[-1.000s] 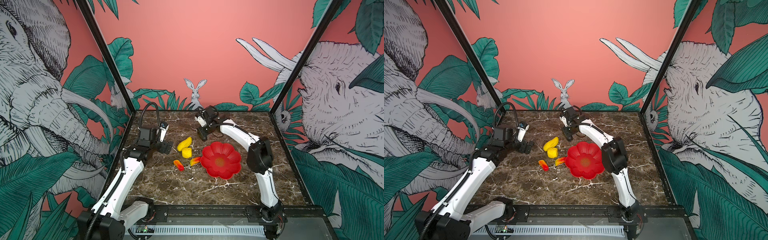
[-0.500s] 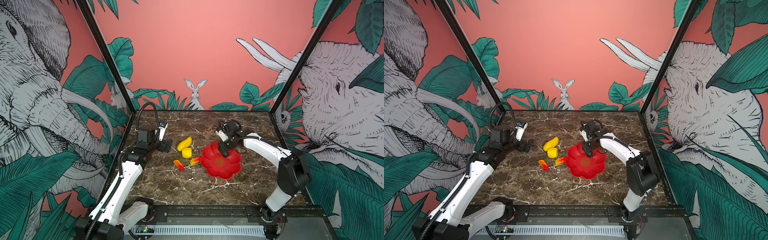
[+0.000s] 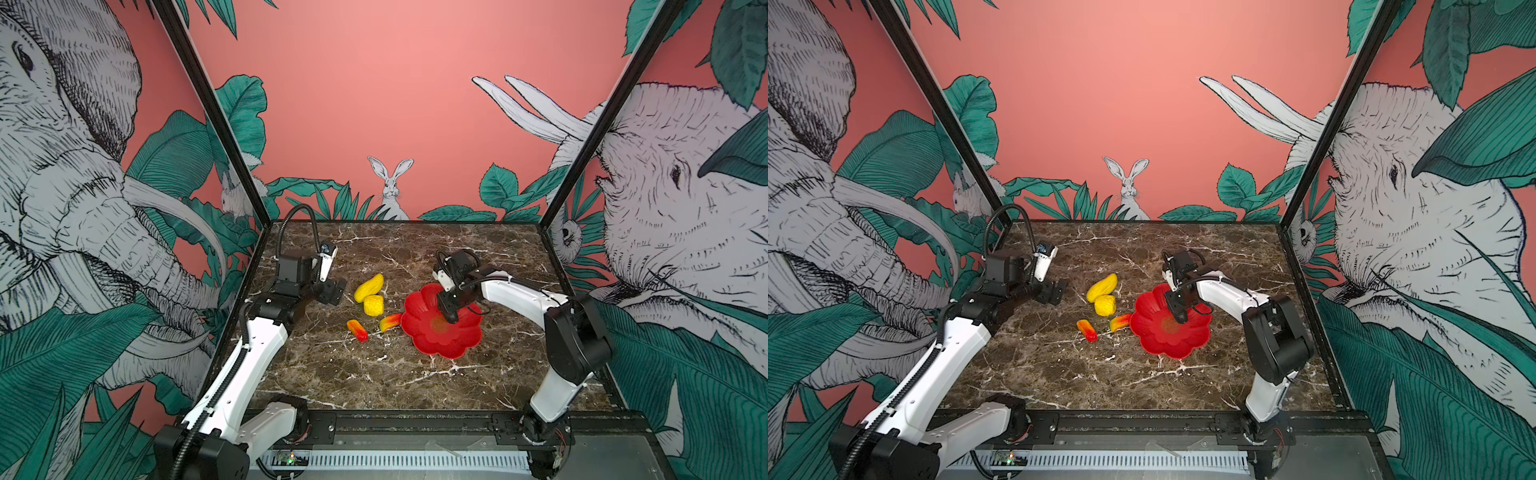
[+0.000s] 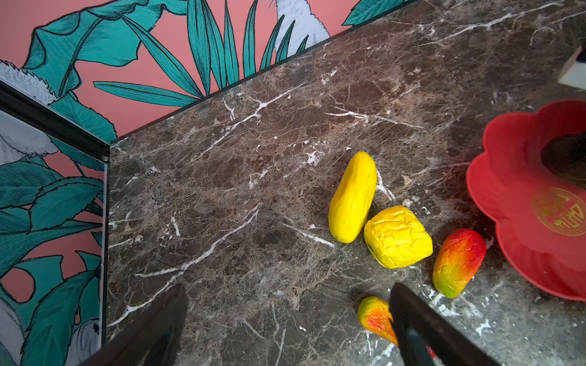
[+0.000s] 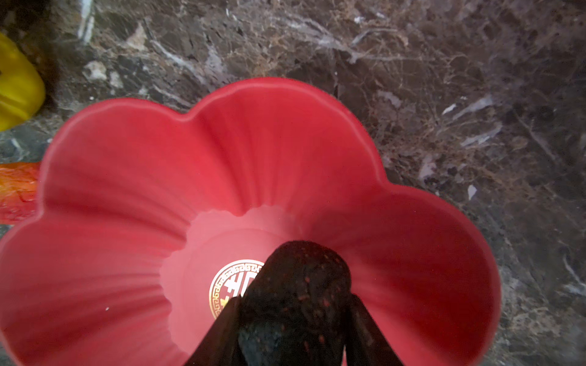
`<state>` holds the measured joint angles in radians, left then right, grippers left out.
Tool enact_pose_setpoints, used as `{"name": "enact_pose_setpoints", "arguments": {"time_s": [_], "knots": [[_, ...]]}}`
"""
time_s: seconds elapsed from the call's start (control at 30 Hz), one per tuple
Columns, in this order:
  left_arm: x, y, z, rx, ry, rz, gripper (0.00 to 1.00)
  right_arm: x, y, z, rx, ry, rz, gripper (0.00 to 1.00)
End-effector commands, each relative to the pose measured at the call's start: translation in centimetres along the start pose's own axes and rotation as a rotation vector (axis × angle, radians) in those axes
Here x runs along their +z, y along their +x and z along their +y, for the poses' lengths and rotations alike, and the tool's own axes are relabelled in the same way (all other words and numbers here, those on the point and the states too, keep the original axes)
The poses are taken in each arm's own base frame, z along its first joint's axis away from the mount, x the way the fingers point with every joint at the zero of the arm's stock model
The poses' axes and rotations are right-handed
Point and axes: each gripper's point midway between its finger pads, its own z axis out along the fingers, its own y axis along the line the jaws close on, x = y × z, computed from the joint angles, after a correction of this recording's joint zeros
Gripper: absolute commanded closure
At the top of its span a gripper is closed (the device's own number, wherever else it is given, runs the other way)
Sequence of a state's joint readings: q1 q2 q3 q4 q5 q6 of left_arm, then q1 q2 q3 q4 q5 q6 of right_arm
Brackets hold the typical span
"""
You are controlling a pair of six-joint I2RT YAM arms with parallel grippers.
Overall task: Arrange fruit in a fruit bowl
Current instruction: Place the fruit in the fruit bowl.
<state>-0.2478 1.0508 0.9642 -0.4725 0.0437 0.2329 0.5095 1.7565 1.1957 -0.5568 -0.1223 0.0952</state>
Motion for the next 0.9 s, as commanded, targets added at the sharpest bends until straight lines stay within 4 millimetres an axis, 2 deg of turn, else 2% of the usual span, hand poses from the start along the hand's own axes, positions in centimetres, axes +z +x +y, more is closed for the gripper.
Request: {"name": "enact_pose_setpoints", "arguments": {"time_s": [0.0,0.13,0.27,0.33,0.43,0.6,0.77,0.8,0.87], "knots": [[0.0,0.7,-0.1,0.013,0.003,0.019,0.00,0.8,-0.4,-0.6,0.017,0.018,-0.012,0.82],[0.1,0.7,0.0,0.014,0.002,0.021,0.00,1.6,-0.1,-0.9,0.016,0.035,0.007,0.81],[-0.1,0.6,-0.1,0.014,0.003,0.018,0.00,2.2,0.2,-1.2,0.013,0.045,0.023,0.76],[-0.1,0.7,0.0,0.014,0.000,0.017,0.00,2.3,0.3,-1.3,0.008,0.050,0.031,0.71],[-0.2,0.7,0.0,0.014,-0.001,0.015,0.00,1.9,0.2,-1.2,0.005,0.051,0.030,0.57],[-0.2,0.7,0.0,0.014,0.000,0.015,0.00,-0.3,-0.6,-1.2,-0.017,0.059,0.008,0.35],[-0.2,0.6,0.0,0.014,0.000,0.013,0.00,-4.0,-2.1,-0.7,-0.066,0.074,-0.040,0.12],[-0.2,0.6,0.0,0.014,0.000,0.013,0.00,-4.9,-3.0,-0.5,-0.078,0.073,-0.062,0.04],[-0.3,0.5,0.0,0.014,0.000,0.012,0.01,-6.5,-4.2,0.6,-0.118,0.063,-0.098,0.01]]}}
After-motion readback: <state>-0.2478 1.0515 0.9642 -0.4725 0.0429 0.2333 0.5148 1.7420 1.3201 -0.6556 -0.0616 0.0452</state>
